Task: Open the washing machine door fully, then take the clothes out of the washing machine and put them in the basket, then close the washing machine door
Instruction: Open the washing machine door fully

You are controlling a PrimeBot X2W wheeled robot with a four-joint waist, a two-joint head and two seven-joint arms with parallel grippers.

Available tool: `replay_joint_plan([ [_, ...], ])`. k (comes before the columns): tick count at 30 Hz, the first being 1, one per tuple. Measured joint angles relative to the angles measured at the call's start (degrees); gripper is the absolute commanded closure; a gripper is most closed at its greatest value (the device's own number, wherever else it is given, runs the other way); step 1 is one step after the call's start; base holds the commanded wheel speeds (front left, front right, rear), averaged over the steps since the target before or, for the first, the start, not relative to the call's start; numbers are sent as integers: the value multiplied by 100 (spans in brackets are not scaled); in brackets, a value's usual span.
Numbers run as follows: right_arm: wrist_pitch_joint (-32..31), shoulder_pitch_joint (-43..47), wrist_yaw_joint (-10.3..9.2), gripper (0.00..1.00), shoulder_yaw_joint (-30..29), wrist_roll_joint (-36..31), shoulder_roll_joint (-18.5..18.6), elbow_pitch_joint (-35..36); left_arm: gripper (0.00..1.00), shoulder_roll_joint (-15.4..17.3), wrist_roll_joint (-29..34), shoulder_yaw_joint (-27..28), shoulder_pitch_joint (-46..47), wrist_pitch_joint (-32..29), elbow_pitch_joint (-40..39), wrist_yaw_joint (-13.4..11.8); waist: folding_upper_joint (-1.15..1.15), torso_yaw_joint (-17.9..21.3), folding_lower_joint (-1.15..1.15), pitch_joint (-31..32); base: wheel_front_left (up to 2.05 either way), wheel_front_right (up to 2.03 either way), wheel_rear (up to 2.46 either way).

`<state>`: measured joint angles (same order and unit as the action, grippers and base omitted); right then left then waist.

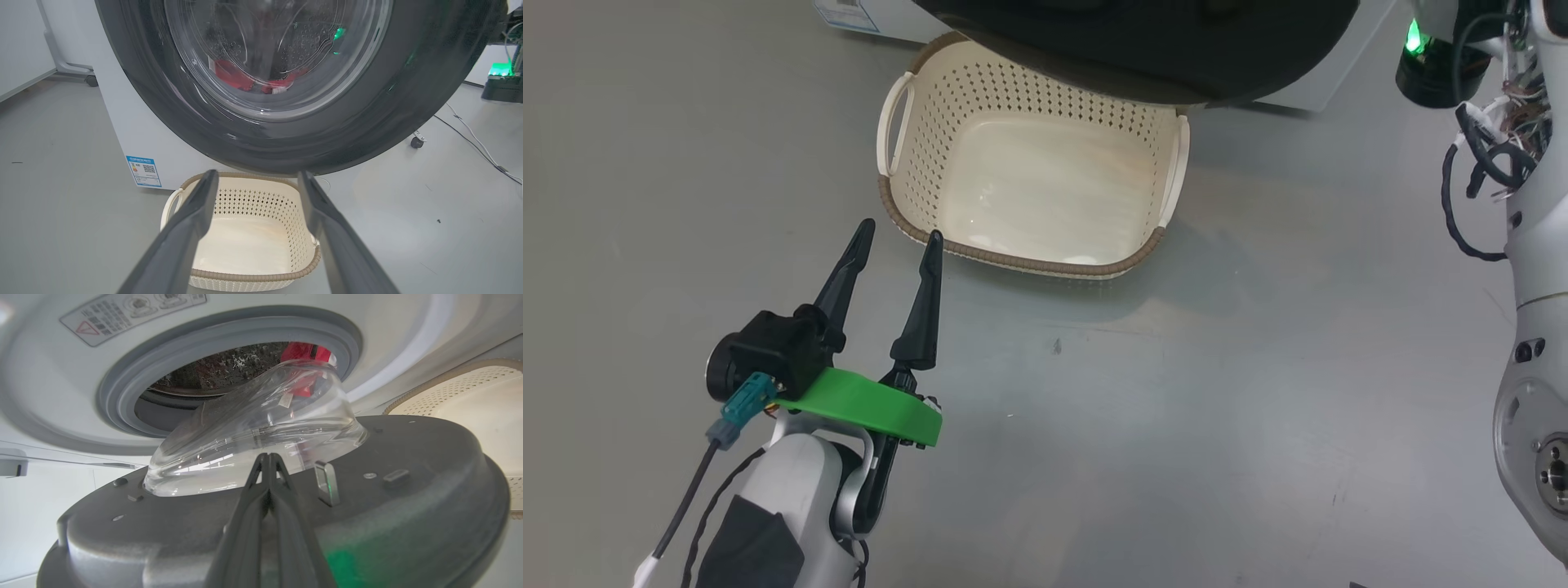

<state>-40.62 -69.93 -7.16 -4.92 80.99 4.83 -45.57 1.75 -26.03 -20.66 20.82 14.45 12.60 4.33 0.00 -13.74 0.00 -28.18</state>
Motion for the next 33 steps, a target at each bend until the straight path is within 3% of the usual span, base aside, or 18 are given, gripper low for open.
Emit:
replay_joint_plan([
  [20, -367, 848, 248, 100, 589, 693, -45, -232, 0, 4, 93, -31, -471, 0, 132, -31, 0, 61, 0, 723, 0, 0, 0],
  [33, -326, 972, 242, 100, 921, 899, -62, -161, 0, 7, 142, -44, -564, 0, 68, -58, 0, 133, 0, 851, 0, 0, 0],
])
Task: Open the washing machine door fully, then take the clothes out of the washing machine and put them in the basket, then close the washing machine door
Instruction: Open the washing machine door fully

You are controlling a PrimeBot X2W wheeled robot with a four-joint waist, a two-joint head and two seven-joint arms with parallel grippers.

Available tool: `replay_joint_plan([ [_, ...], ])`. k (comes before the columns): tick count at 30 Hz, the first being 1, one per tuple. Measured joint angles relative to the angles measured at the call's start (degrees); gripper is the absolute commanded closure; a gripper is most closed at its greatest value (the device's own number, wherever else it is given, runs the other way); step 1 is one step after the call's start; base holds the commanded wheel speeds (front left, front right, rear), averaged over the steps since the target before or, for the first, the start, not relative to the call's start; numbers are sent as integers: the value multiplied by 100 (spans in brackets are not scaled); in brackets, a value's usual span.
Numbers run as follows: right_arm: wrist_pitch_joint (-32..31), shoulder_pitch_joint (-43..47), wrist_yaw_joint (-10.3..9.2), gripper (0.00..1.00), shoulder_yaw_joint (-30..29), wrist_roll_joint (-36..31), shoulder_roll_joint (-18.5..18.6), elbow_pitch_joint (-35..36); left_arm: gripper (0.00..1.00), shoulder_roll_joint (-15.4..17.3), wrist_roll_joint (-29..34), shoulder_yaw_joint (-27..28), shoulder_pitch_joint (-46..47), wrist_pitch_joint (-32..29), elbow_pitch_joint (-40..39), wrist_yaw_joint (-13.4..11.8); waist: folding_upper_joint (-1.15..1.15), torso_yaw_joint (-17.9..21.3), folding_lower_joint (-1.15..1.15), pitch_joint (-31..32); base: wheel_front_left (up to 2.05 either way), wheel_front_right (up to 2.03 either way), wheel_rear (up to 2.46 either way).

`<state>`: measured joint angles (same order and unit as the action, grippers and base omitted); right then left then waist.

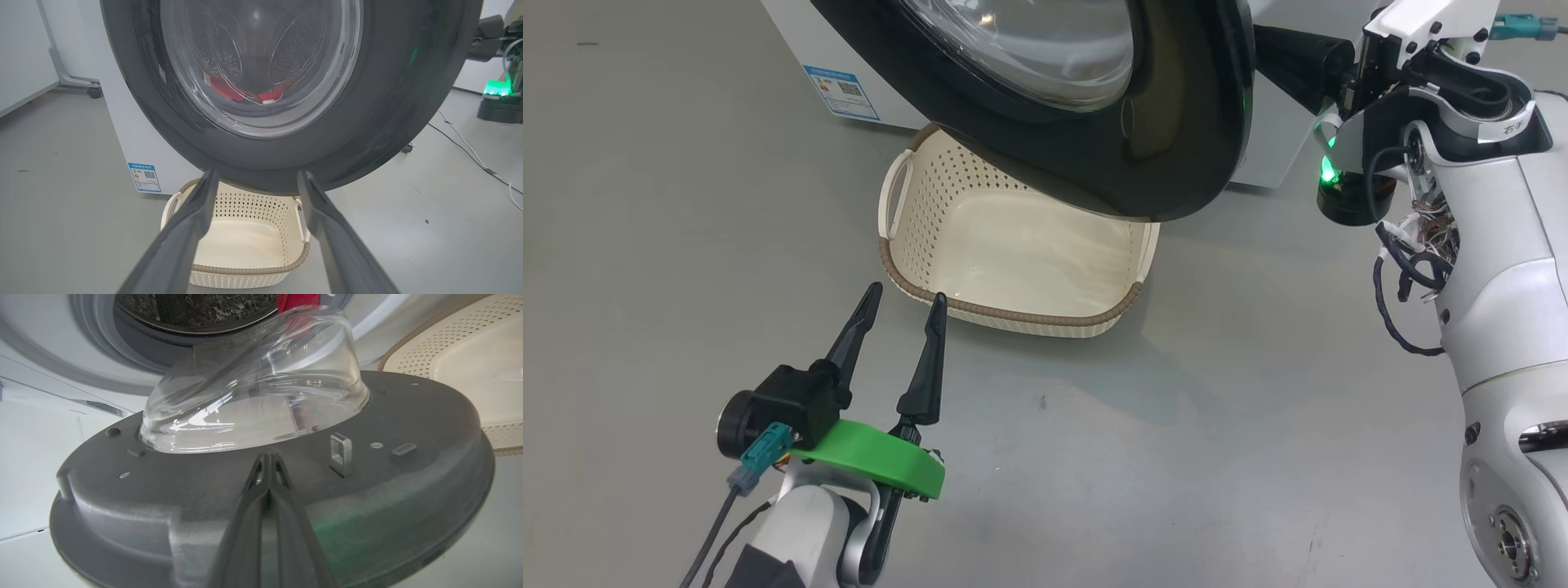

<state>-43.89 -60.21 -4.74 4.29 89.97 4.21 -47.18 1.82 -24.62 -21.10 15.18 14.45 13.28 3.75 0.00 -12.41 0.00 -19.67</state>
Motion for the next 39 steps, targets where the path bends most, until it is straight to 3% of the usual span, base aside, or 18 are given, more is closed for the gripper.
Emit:
replay_joint_plan([
  [5, 348, 3, 101, 100, 4, -153, -29, 133, 0, 1, 4, 18, -5, 0, -38, -43, 0, 14, 0, -4, 0, 0, 0],
  [9, 806, 18, 460, 100, 209, -738, 70, 302, 0, 0, 7, 213, -5, 0, -87, -102, 0, 25, 0, 37, 0, 0, 0],
  [10, 1042, 67, 675, 100, 410, -1126, 265, 390, 0, 4, 7, 282, -5, 0, -86, -102, 0, 31, 0, 77, 0, 0, 0],
  [13, 1360, 198, 1004, 100, 676, -1655, 550, 491, 0, 4, 26, 335, -5, 0, -78, -102, 0, 47, 0, 156, 0, 0, 0],
  [16, 1786, 375, 1158, 100, 1001, -2235, 710, 643, 0, 4, 77, 386, -5, 0, -78, -103, 0, 77, 0, 252, 0, 0, 0],
  [21, 2670, 616, 1191, 100, 1435, -3171, 1046, 1048, 0, 4, 93, 435, -27, 0, -81, -145, 0, 157, 0, 430, 0, 0, 0],
  [28, 3727, 1233, 1190, 100, 1923, -4080, 1210, 1463, 0, 7, 127, 631, -210, 0, -85, -198, 0, 335, 0, 676, 0, 0, 0],
  [39, 5054, 2658, 1148, 100, 2183, -4700, 1185, 1696, 0, 7, 205, 900, -442, 0, -129, -215, 0, 668, 0, 1015, 0, 0, 0],
])
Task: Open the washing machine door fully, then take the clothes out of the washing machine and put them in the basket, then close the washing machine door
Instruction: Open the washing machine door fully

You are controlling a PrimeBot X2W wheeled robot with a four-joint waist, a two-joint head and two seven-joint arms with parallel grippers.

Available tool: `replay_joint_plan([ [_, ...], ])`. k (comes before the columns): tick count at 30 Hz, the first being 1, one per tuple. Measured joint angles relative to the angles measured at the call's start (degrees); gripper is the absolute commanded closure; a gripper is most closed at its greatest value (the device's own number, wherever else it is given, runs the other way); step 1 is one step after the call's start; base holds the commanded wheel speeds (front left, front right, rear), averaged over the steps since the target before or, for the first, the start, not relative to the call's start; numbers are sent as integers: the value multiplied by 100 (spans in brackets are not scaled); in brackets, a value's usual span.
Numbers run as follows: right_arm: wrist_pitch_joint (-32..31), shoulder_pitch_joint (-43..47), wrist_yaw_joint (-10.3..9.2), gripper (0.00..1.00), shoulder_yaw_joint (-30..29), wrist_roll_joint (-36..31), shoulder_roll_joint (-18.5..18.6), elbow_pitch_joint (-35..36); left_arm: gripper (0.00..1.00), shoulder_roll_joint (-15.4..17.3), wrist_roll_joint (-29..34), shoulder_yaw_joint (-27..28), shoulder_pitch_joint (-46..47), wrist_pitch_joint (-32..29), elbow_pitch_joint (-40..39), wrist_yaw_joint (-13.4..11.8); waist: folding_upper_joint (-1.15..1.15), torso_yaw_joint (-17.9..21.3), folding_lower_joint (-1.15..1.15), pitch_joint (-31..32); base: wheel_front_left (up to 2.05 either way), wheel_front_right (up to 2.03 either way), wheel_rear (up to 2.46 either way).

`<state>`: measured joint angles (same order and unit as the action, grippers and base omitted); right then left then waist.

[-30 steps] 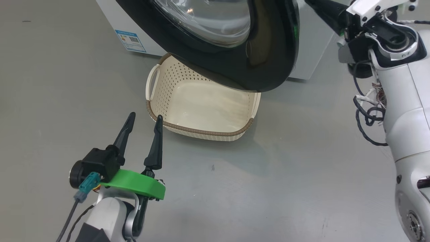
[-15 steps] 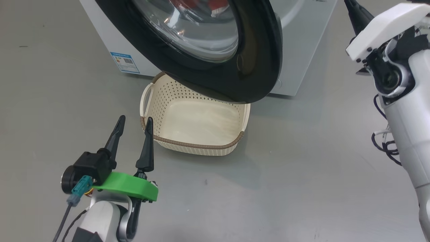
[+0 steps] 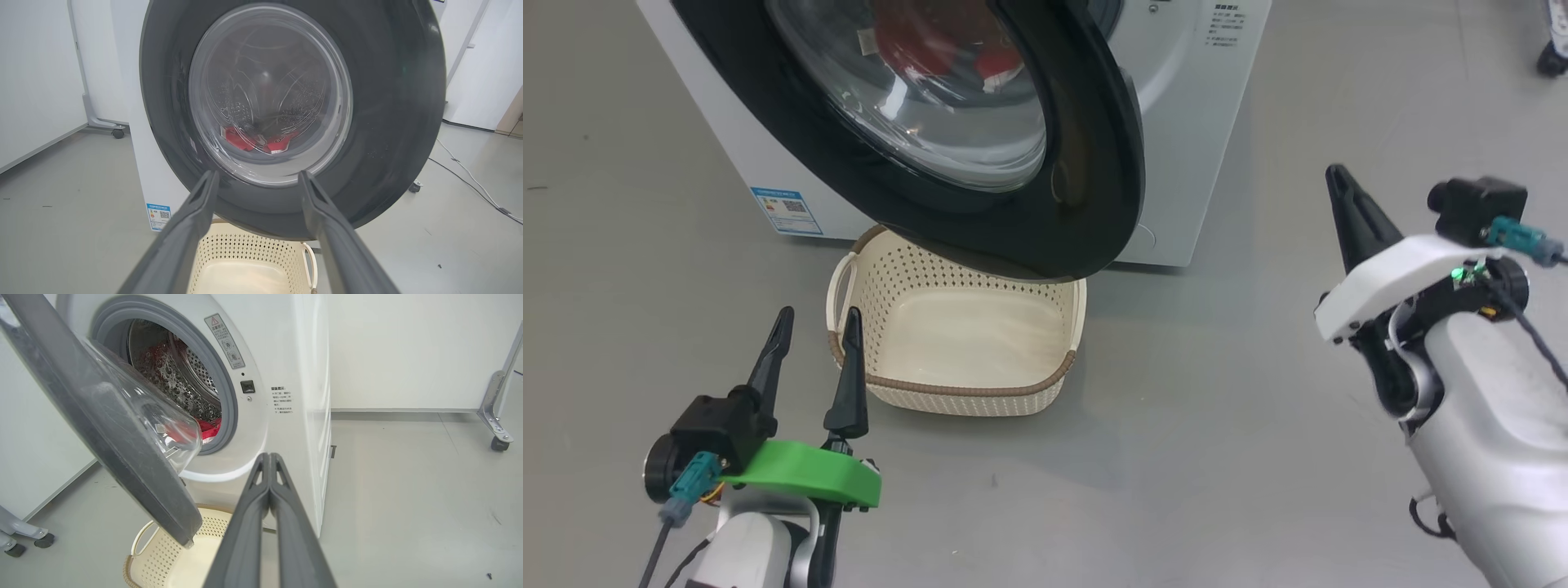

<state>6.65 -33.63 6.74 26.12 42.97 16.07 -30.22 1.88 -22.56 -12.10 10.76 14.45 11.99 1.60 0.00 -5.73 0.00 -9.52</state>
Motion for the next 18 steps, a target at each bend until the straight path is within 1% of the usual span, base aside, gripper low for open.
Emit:
replay_joint_plan([
  [3, 289, 328, -85, 100, 63, -94, -93, 77, 0, 1, 10, 138, -76, 0, -51, -34, 0, 88, 0, 64, 0, 0, 0],
  [6, 583, 601, -244, 100, 57, -125, -215, 147, 0, 2, 51, 252, -131, 0, -90, -38, 0, 178, 0, 112, 0, 0, 0],
  [8, 732, 771, -346, 100, 33, -151, -221, 162, 0, 2, 51, 281, -163, 0, -103, -38, 0, 229, 0, 141, 0, 0, 0],
  [13, 737, 1116, -575, 100, -26, -336, -230, 307, 0, 3, 68, 355, -203, 0, -134, -40, 0, 336, 0, 190, 0, 0, 0],
  [17, 755, 1314, -691, 100, -162, -341, -290, 527, 0, 2, 99, 383, -230, 0, -145, -40, 0, 372, 0, 206, 0, 0, 0],
  [18, 755, 1342, -693, 100, -167, -364, -319, 572, 0, 1, 99, 410, -241, 0, -149, -40, 0, 380, 0, 208, 0, 0, 0],
])
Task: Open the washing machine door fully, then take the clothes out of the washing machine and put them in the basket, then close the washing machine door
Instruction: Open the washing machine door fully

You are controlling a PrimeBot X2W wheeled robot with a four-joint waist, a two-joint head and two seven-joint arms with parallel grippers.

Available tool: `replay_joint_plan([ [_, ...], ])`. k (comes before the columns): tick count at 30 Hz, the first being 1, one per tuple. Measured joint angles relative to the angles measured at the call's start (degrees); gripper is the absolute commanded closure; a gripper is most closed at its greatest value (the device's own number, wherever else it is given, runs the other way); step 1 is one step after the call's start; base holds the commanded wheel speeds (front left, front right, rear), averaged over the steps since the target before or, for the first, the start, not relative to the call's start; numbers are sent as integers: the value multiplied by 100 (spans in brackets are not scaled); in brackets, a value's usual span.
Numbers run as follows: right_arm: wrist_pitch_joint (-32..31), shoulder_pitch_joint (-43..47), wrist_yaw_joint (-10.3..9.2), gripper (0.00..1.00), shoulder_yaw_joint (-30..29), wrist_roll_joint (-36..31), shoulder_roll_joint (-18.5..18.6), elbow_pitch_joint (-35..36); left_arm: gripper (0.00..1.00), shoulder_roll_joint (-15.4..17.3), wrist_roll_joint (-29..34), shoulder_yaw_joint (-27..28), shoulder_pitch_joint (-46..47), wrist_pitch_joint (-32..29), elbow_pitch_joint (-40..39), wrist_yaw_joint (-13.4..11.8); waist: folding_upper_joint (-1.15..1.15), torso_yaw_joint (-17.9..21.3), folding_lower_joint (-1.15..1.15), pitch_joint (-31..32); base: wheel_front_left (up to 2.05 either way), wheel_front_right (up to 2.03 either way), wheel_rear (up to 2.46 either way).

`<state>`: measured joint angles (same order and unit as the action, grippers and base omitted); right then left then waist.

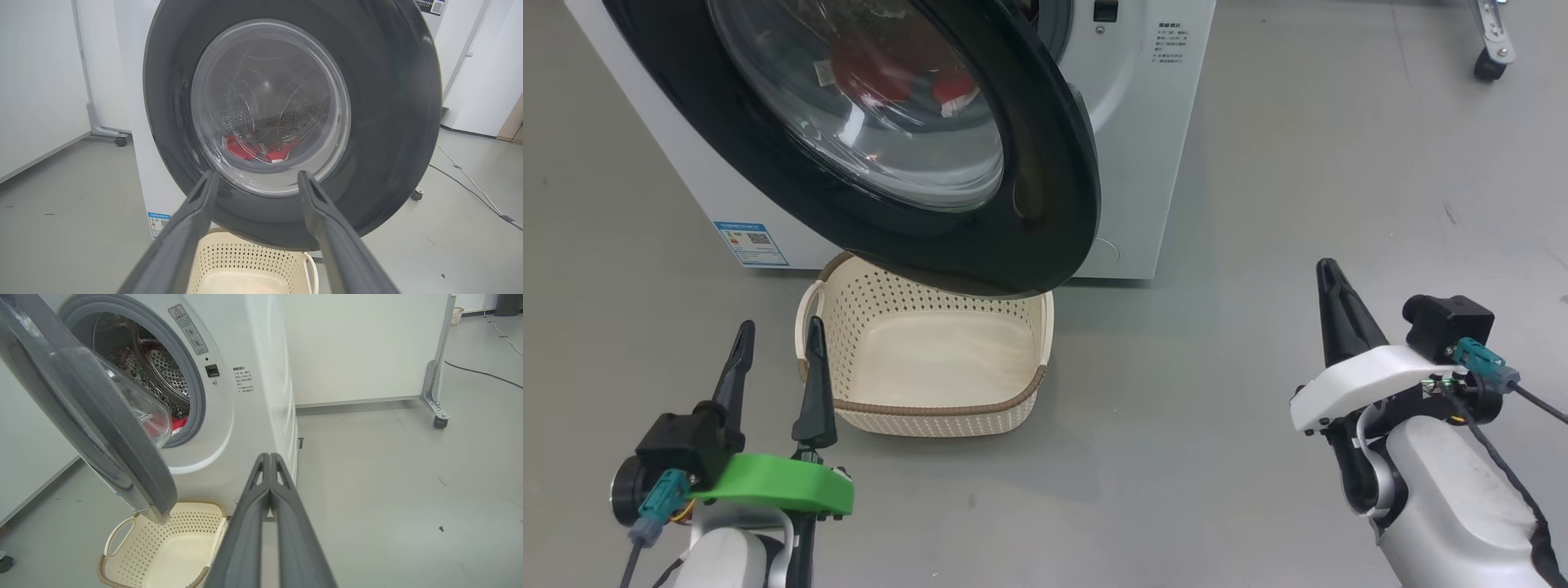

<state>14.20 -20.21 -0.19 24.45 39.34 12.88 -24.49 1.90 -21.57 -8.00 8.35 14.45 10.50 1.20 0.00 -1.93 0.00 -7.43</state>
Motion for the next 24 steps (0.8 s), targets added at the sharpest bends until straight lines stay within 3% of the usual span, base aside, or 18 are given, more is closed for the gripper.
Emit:
replay_joint_plan([
  [1, 0, 28, -1, 93, 10, -48, -25, 36, 0, 0, 0, 40, -18, 0, -7, 0, 0, 12, 0, 4, 0, 0, 0],
  [2, 0, 69, -45, 55, 18, -111, -44, 94, 0, 4, 0, 55, -35, 0, -12, 0, 0, 27, 0, 9, 0, 0, 0],
  [3, 0, 113, -63, 7, 18, -164, -47, 146, 0, 4, 0, 52, -48, 0, -10, 0, 0, 39, 0, 12, 0, 0, 0],
  [4, 0, 165, -115, 0, 4, -199, -47, 190, 0, 4, 1, 43, -60, 0, -9, 1, 0, 47, 0, 14, 0, 0, 0],
  [9, 0, 417, -202, 0, -108, -342, -147, 436, 0, 3, 1, 33, -125, 0, -9, 3, 0, 70, 0, 20, 0, 0, 0],
  [24, 0, 884, -205, 0, -560, -531, -283, 1073, 0, 3, 1, 59, -261, 0, 12, 22, 0, 119, 0, 130, 0, 0, 0],
])
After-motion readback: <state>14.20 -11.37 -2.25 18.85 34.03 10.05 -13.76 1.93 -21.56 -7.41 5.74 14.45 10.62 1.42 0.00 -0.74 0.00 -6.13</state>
